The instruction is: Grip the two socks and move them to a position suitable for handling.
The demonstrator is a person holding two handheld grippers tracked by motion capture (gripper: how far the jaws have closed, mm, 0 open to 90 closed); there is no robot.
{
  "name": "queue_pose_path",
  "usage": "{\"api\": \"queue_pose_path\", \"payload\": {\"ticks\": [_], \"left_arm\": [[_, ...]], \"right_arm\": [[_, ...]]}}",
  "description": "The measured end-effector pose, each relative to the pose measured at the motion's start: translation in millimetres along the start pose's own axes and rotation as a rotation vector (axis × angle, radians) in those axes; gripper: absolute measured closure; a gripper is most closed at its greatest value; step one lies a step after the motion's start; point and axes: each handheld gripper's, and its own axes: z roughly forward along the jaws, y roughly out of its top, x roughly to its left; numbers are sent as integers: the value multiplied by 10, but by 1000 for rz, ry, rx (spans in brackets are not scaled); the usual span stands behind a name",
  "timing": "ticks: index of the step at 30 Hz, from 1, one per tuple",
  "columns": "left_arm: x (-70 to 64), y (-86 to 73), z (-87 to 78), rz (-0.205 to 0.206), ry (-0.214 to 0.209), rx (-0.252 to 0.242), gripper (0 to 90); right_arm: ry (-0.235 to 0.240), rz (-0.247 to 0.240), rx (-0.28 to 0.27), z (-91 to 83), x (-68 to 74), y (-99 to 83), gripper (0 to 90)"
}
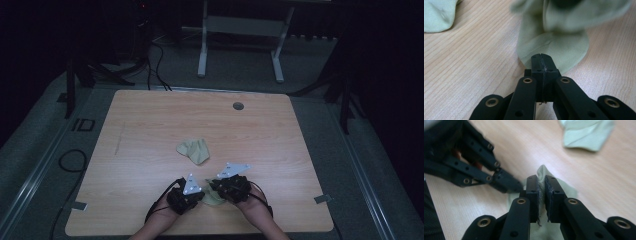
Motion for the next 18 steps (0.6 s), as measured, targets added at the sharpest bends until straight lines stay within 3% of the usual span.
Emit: {"api": "queue_pose_path", "payload": {"ticks": [8, 9, 13, 14, 18], "left_arm": [[2, 4, -5, 17, 0, 8, 898], [7, 5, -7, 22, -3, 10, 898], [17, 9, -11, 32, -5, 16, 898], [20, 11, -13, 35, -8, 18, 897], [26, 16, -15, 45, -10, 23, 898]], "right_arm": [[-43, 58, -68, -344, -216, -14, 819], [-62, 90, -88, -457, -316, -52, 820], [-71, 131, -94, -538, -420, -128, 819], [-76, 163, -94, -569, -487, -211, 819], [-73, 211, -72, -560, -577, -382, 819]]}}
